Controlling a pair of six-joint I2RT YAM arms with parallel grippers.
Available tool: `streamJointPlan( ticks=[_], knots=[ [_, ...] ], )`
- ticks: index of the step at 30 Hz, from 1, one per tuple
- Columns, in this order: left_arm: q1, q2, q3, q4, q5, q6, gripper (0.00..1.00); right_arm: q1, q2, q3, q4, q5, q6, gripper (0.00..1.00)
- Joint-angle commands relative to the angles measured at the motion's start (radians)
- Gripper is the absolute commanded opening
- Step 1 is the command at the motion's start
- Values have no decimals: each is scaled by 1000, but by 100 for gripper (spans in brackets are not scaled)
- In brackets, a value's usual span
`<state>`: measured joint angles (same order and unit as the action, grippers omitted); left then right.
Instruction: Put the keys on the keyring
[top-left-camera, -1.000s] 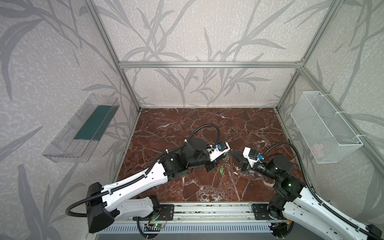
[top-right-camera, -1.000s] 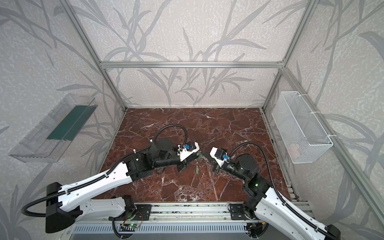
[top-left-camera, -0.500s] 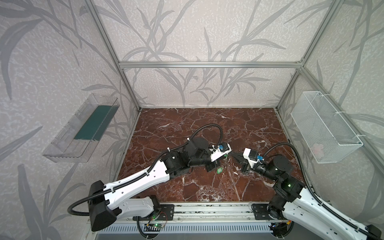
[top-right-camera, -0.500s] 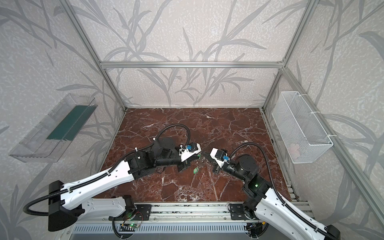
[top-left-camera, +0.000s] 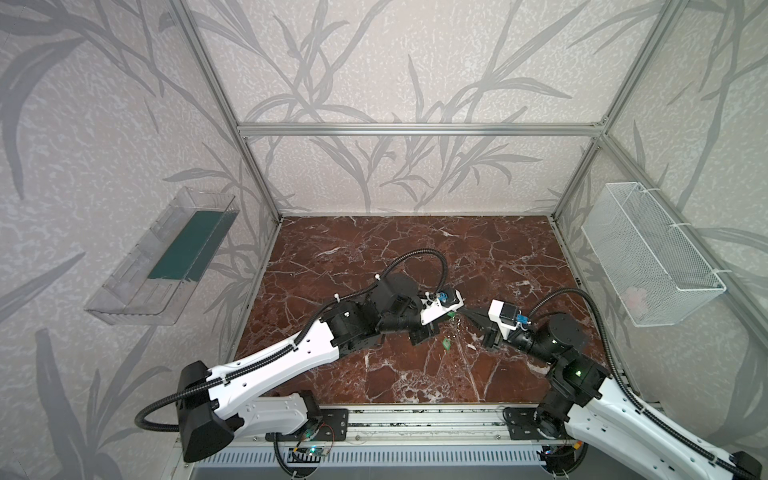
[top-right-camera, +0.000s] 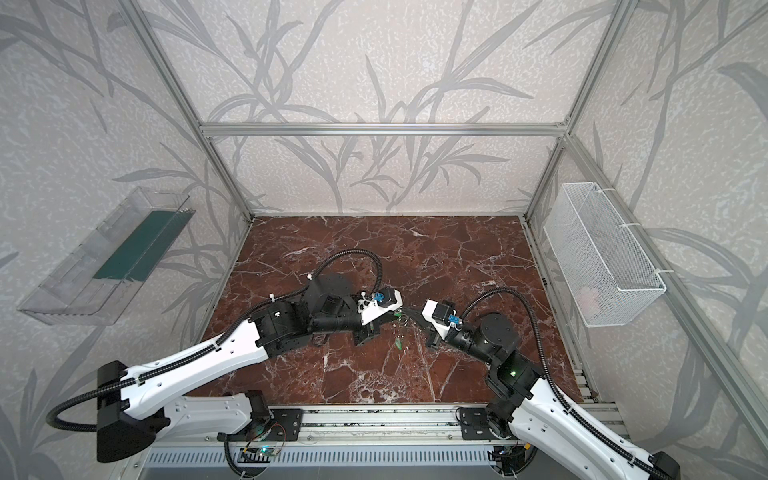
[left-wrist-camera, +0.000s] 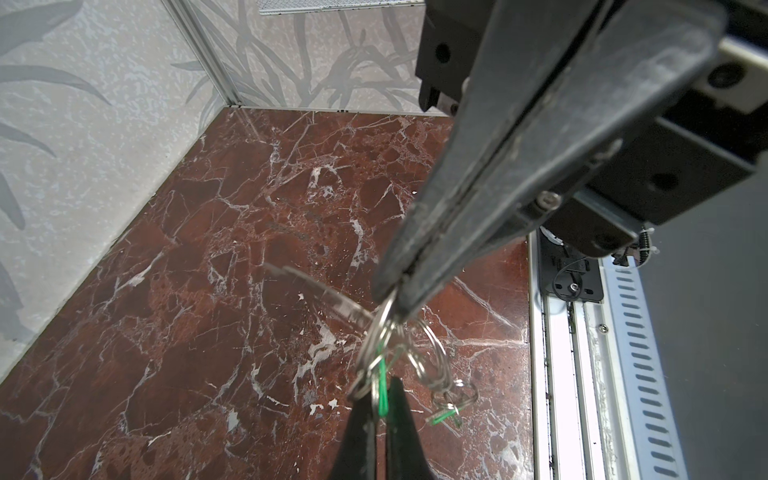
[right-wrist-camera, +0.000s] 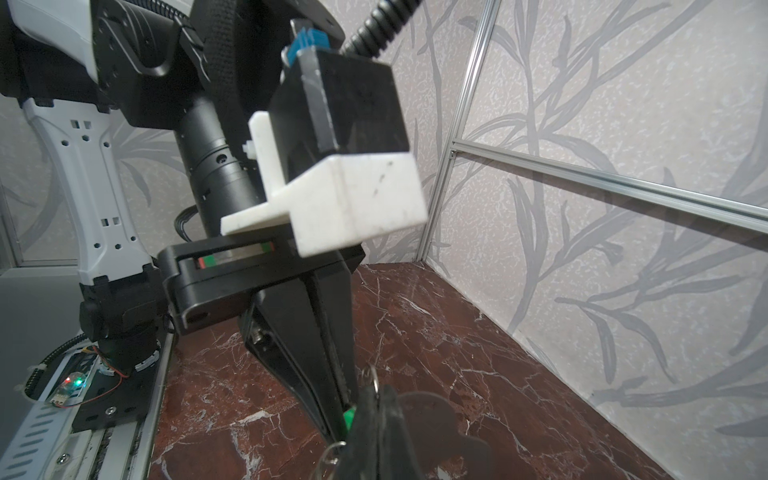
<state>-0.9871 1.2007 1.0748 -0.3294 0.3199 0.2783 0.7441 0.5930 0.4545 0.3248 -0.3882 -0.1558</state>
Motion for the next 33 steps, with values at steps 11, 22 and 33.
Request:
streamJointPlan(
  ticks=[11, 22, 33],
  knots=[
    [28, 40, 81, -134, 244, 45, 0, -2, 2, -19, 184, -122, 69, 0],
    [36, -86, 34, -96, 61, 92, 21, -3, -6, -32, 165, -129, 69, 0],
    [36, -164, 6, -14, 77, 143, 24, -3, 40, -22, 205, -144, 82, 0]
  ],
)
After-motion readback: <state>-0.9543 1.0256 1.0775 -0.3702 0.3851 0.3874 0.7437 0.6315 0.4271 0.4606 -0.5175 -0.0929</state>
